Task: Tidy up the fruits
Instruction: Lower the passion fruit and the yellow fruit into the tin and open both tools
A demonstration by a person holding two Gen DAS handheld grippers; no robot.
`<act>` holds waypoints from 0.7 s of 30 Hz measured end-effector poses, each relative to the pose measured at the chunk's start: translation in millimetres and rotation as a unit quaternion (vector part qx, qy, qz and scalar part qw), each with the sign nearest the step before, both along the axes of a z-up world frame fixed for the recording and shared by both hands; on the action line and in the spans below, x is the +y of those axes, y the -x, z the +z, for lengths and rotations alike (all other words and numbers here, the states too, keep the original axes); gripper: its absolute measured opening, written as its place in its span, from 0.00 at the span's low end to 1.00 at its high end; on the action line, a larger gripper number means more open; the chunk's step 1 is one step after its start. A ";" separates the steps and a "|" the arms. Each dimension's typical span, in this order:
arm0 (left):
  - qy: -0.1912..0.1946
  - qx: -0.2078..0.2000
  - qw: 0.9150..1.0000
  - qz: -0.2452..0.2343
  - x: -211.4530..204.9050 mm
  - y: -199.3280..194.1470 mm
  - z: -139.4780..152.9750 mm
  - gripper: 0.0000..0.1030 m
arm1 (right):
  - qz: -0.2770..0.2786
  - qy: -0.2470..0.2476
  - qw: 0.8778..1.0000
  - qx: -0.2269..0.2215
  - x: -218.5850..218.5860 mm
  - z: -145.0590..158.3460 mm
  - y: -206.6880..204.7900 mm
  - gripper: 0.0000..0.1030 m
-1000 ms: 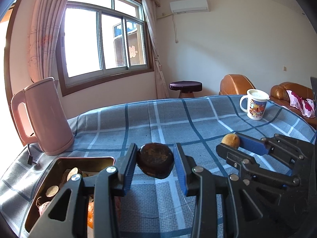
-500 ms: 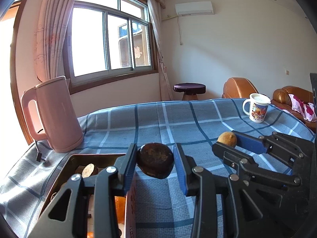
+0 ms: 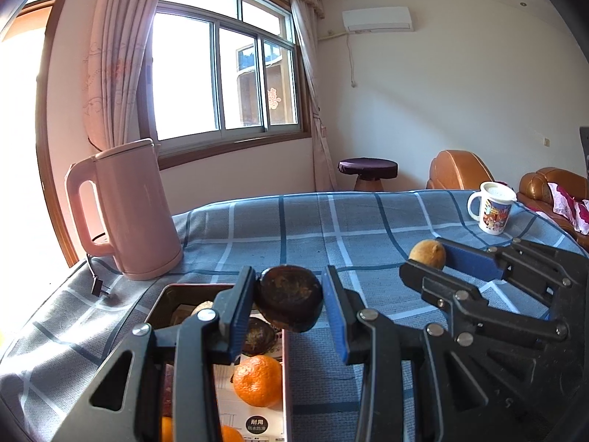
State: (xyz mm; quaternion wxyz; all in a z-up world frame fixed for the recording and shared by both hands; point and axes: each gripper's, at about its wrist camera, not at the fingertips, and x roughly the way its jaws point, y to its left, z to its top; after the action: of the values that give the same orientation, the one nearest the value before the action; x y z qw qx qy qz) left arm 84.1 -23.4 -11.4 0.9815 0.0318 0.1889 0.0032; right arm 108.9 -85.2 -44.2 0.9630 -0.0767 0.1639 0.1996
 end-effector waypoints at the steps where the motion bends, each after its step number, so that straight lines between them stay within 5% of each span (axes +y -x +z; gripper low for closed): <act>1: 0.001 0.000 1.000 0.003 3.1 0.4 0.3 0.38 | 0.002 0.000 1.000 0.000 2.3 0.3 -0.2 0.29; 21: 0.015 0.011 0.998 0.055 54.6 0.9 -0.9 0.38 | 0.046 0.014 0.999 -0.008 45.2 8.6 -0.1 0.29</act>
State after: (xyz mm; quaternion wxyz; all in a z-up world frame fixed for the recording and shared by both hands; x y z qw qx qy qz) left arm 83.2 31.2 -12.3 0.9780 0.0065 0.2012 0.0541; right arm 109.0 -40.0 -35.6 0.9529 -0.0995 0.1557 0.2407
